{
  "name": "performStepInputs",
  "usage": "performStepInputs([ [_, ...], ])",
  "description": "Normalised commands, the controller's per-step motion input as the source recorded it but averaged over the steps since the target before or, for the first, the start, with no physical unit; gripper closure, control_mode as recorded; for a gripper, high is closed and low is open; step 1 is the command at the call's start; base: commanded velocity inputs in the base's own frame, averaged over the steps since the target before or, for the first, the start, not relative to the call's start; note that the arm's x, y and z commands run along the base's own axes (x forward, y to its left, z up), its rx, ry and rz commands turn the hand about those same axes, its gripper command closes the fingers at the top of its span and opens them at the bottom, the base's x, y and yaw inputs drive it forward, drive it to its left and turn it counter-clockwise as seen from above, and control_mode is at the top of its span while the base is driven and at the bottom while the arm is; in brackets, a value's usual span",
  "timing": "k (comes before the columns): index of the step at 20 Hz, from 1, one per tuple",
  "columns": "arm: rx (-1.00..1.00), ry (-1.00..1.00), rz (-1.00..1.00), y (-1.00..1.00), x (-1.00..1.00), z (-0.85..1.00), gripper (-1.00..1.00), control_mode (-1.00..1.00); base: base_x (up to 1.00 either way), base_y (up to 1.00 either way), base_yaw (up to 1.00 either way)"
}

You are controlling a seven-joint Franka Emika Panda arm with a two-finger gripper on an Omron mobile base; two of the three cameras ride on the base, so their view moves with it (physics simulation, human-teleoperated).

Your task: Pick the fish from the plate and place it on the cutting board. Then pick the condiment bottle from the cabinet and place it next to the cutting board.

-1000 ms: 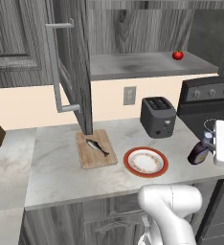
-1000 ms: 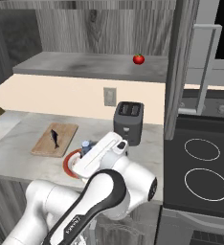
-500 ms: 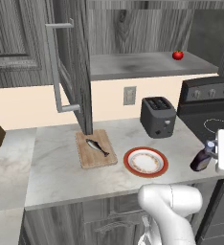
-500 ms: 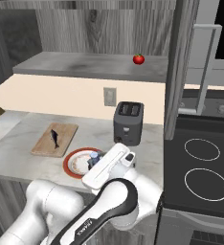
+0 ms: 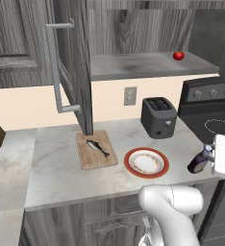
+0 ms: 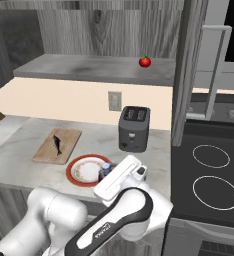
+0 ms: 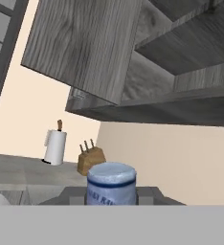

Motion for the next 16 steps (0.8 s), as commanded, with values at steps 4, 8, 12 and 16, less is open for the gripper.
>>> performStepInputs([
  [4, 0.06, 0.00, 0.00, -0.11, 0.27, -0.16, 1.00, -1.00, 0.00, 0.00, 0.00],
  [8, 0.04, 0.00, 0.00, -0.13, 0.17, -0.14, 1.00, -1.00, 0.00, 0.00, 0.00],
  [12, 0.00, 0.01, 0.00, -0.10, 0.08, -0.08, 1.00, -1.00, 0.00, 0.00, 0.00],
  [16, 0.00, 0.00, 0.00, -0.02, 0.05, -0.05, 1.00, -1.00, 0.00, 0.00, 0.00],
])
